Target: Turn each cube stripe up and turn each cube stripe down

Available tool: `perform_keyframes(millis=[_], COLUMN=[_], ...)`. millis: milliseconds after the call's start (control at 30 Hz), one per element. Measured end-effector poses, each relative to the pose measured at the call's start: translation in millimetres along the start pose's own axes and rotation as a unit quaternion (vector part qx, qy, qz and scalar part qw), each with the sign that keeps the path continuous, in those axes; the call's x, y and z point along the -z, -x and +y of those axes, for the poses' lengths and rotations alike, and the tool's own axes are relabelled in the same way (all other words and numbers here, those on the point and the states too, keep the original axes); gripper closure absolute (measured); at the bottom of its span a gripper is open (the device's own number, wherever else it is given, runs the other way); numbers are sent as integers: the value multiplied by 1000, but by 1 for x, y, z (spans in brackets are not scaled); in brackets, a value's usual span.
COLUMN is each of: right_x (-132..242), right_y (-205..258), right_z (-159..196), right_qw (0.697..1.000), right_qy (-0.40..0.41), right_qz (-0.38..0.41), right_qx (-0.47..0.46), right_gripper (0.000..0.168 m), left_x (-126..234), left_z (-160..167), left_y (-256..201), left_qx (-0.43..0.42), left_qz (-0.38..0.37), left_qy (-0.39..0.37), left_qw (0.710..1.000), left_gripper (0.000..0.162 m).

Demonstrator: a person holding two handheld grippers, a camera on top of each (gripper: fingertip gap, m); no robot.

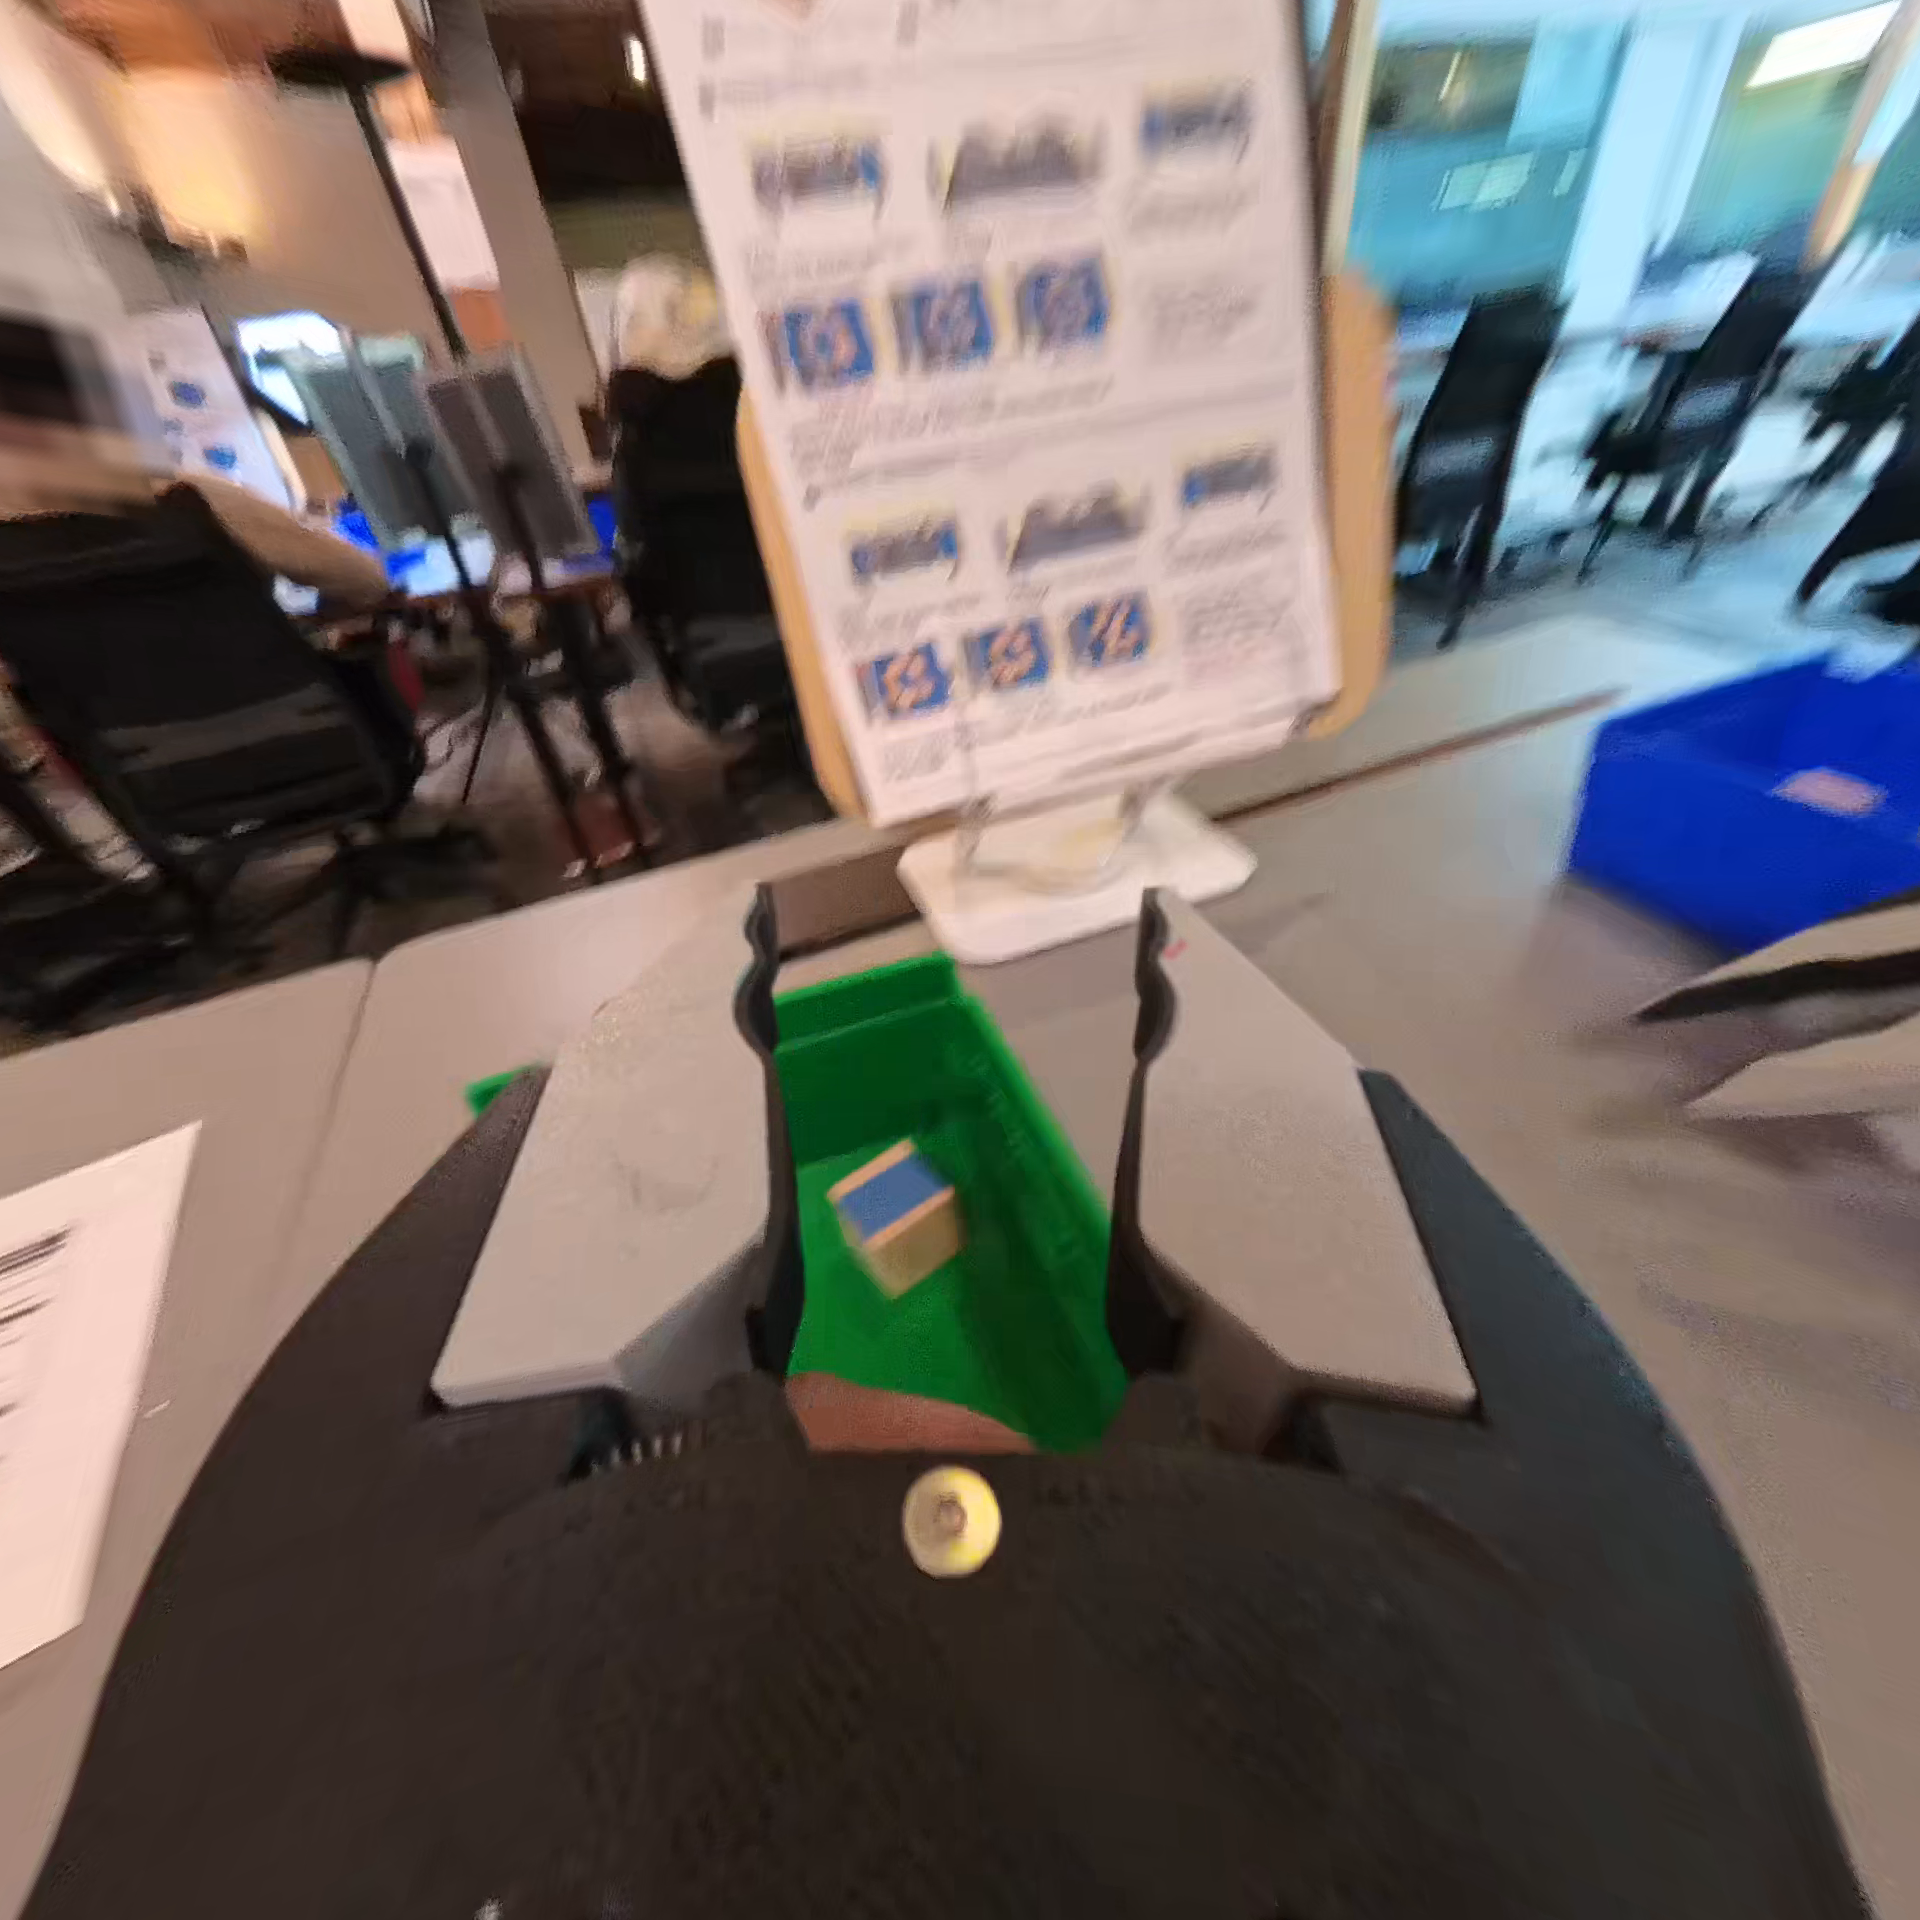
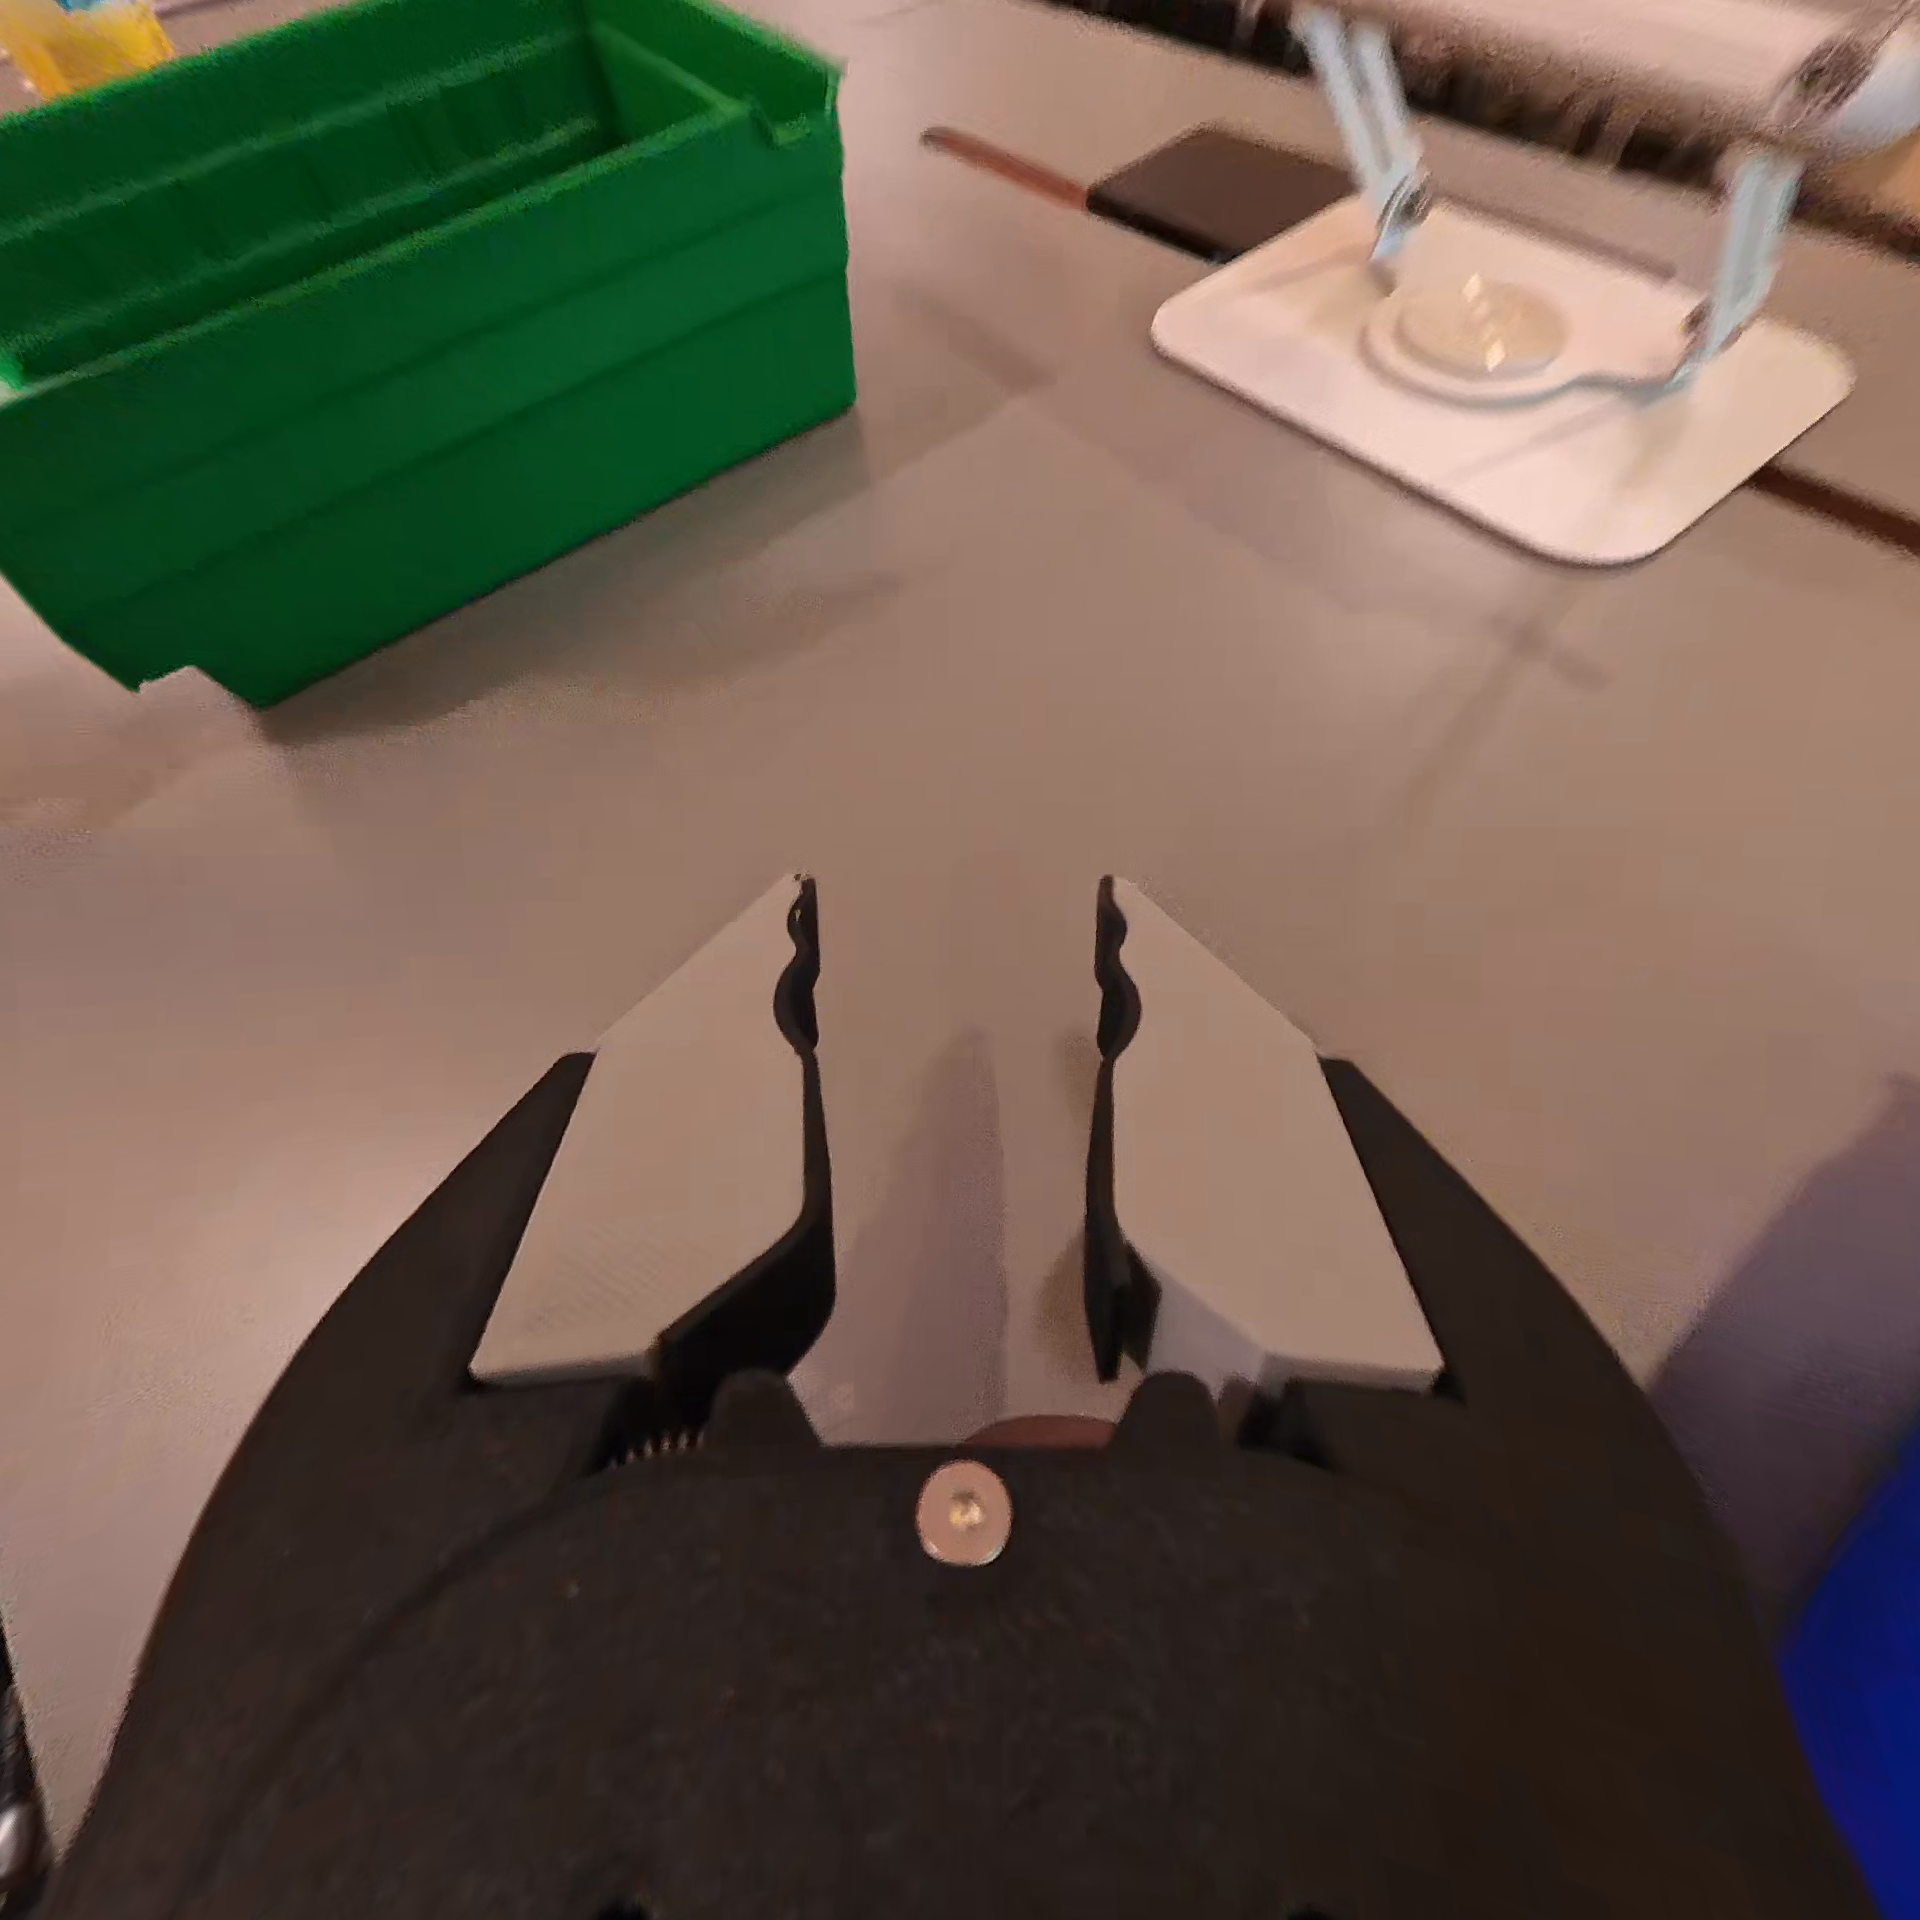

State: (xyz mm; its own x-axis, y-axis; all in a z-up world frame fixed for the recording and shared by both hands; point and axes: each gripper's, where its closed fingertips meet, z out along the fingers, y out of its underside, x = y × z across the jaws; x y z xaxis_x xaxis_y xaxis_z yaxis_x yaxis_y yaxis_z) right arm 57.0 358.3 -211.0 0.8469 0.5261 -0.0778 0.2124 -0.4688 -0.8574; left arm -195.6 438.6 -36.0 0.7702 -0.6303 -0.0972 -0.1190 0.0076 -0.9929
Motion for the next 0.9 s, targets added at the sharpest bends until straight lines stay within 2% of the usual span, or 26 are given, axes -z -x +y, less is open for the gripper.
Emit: perform_keyframes(millis=[67, 133, 167, 233, 300, 367, 567, 667, 800, 900], right_x=[-5, -5, -4, -3, -2, -2, -7, -9, -8, -4], right_y=[1, -4, -5, -5, -5, -6, -2, 2, 8, 19], right_z=[9, 12, 14, 16, 16, 16, 20, 23, 22, 18], right_qw=[1000, 1000, 1000, 999, 999, 999, 999, 999, 998, 996], right_qy=[15, 13, 14, 9, 5, 4, 20, 26, 22, 11], right_qz=[-14, -9, -11, -20, -28, -27, -26, -31, -51, -84], right_qx=[-9, -10, -14, -27, -39, -40, -24, -20, -27, -29], right_gripper=[117, 117, 117, 117, 116, 116, 116, 116, 116, 116], left_x=[-20, -40, -47, -58, -65, -69, -93, -92, -89, -83], left_z=[33, 72, 89, 121, 146, 167, 211, 237, 227, 197], left_y=[19, 19, 18, 21, 24, 26, 31, 37, 33, 33], left_qx=[-20, -42, -71, -154, -225, -262, -306, -313, -298, -327], left_qz=[18, 87, 123, 179, 224, 261, 287, 291, 309, 304], left_qy=[88, 172, 204, 253, 290, 331, 421, 478, 462, 395], left_qw=[996, 980, 969, 938, 903, 868, 804, 767, 776, 803], left_gripper=[98, 96, 103, 110, 107, 104, 105, 115, 118, 118])
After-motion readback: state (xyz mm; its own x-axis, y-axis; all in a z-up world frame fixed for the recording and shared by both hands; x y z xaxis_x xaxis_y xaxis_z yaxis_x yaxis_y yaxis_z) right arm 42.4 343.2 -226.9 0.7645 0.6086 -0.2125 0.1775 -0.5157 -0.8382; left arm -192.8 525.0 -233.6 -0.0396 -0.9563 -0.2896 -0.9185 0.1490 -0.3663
